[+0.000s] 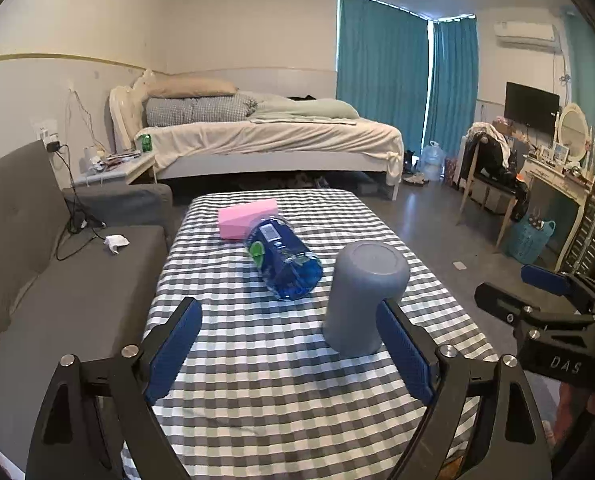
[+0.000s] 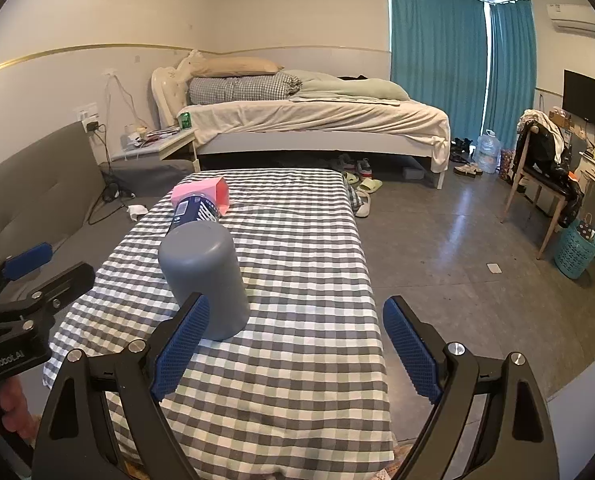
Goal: Flip cup upside down
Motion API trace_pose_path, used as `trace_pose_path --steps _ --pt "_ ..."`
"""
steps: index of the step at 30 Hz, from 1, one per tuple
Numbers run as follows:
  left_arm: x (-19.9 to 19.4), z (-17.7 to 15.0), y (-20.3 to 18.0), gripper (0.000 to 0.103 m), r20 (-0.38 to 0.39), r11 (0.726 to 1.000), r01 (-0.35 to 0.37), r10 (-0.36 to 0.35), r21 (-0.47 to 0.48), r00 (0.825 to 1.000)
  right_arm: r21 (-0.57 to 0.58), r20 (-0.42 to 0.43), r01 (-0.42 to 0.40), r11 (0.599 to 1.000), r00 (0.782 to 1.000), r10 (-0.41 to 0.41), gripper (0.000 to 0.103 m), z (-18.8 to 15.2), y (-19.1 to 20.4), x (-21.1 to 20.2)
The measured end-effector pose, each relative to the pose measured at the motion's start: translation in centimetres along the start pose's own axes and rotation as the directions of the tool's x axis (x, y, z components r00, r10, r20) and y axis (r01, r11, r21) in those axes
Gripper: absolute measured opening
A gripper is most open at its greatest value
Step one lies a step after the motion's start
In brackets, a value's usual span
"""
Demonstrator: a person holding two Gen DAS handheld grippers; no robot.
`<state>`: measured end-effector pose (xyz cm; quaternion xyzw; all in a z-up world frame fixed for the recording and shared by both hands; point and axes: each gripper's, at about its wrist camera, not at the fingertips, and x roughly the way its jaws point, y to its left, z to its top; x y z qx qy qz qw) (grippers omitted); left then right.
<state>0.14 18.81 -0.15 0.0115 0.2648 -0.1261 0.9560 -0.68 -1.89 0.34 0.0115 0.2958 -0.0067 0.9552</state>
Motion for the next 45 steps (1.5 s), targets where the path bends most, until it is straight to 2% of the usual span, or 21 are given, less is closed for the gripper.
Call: trace_pose_path --steps 2,4,7,12,24,45 --pt "-0.4 -0.3 0.8 0.103 0.014 0.999 -0.008 0.008 -0.032 1.0 -0.001 0.001 -0.005 1.0 1.0 0.005 0.097 -0.1 0.1 0.0" --pt "-0.8 -0.3 1.4 0.103 0.029 0.998 -0.02 0.022 -0.058 0.999 -0.003 0.007 -0.001 1.0 1.0 0.001 0.102 -0.2 0.2 -0.2" --pt "-1.0 -0.6 2.1 0.103 0.029 0.996 -0.039 0.041 -0.086 0.999 -0.006 0.015 -0.002 1.0 1.0 0.002 0.103 -0.1 0.3 -0.5" --pt "-1.0 -0.7 2.4 0.103 0.022 0.994 -0.054 0.056 -0.095 0.998 -0.01 0.017 0.0 1.0 1.0 0.0 0.103 -0.1 0.3 -0.5" --pt "-0.9 -0.9 1.0 0.103 0.014 0.997 -0.062 0.063 -0.04 0.998 -0.013 0.019 -0.002 1.0 1.0 0.002 0.103 -0.1 0.5 -0.4" --pt "-1.0 -0.7 1.1 0.103 0.005 0.996 -0.075 0.076 -0.044 0.997 -0.019 0.015 0.003 1.0 1.0 -0.003 0.103 -0.4 0.5 -0.3"
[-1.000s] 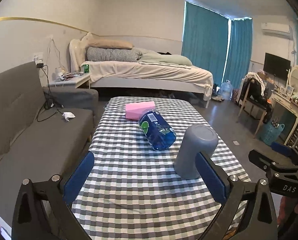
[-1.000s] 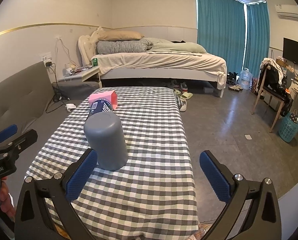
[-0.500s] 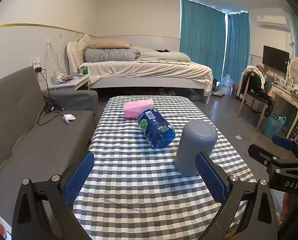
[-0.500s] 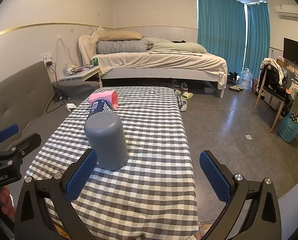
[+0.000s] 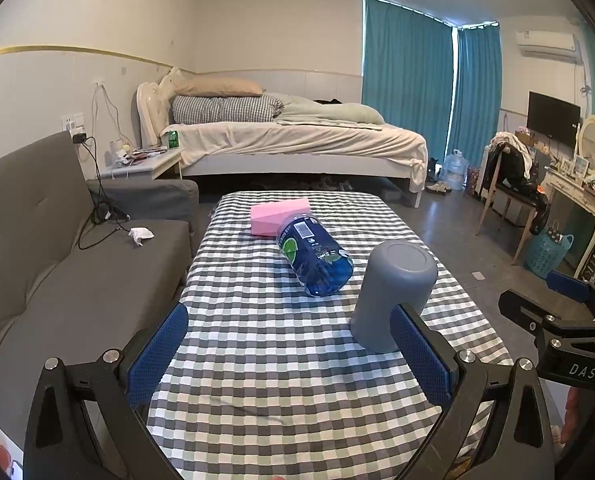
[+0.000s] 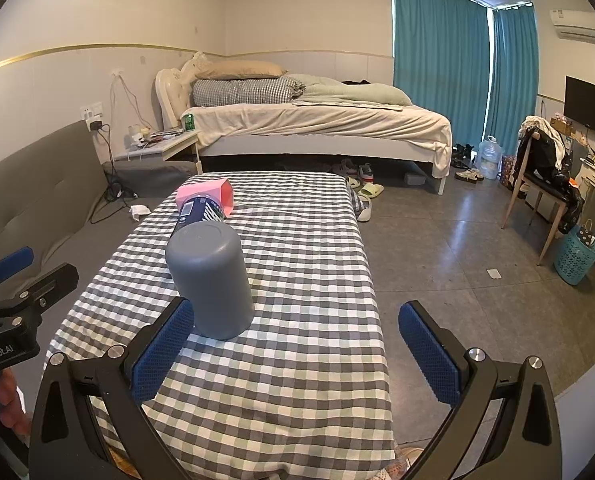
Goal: Flip cup upside down
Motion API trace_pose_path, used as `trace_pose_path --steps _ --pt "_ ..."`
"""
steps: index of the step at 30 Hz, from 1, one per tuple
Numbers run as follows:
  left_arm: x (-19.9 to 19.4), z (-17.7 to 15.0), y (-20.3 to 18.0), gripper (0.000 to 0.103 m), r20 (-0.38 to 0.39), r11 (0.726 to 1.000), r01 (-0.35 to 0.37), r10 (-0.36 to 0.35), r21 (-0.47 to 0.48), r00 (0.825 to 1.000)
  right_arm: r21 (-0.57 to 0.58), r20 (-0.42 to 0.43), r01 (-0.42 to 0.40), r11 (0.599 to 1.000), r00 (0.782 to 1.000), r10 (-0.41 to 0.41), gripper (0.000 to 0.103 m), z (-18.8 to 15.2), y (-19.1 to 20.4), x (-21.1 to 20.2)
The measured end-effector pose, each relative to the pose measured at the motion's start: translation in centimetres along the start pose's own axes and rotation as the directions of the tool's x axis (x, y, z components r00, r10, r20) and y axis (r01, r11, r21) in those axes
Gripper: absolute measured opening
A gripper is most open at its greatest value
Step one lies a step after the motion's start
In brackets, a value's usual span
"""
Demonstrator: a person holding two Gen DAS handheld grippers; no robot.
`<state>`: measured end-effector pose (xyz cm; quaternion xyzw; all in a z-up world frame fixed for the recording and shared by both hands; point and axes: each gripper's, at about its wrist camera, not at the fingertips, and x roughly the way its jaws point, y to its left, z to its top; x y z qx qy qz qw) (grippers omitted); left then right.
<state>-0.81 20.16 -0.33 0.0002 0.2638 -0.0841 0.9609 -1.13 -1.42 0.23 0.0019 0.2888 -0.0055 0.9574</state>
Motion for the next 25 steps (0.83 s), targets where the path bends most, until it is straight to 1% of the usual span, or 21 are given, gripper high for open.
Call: trace_pose_path --steps 25 --pt "0.16 0.15 0.45 0.103 0.004 1.0 -0.006 0.006 -0.005 1.0 0.0 -0.004 0.008 1.0 1.0 -0.008 0.103 -0.03 -0.12 -0.03"
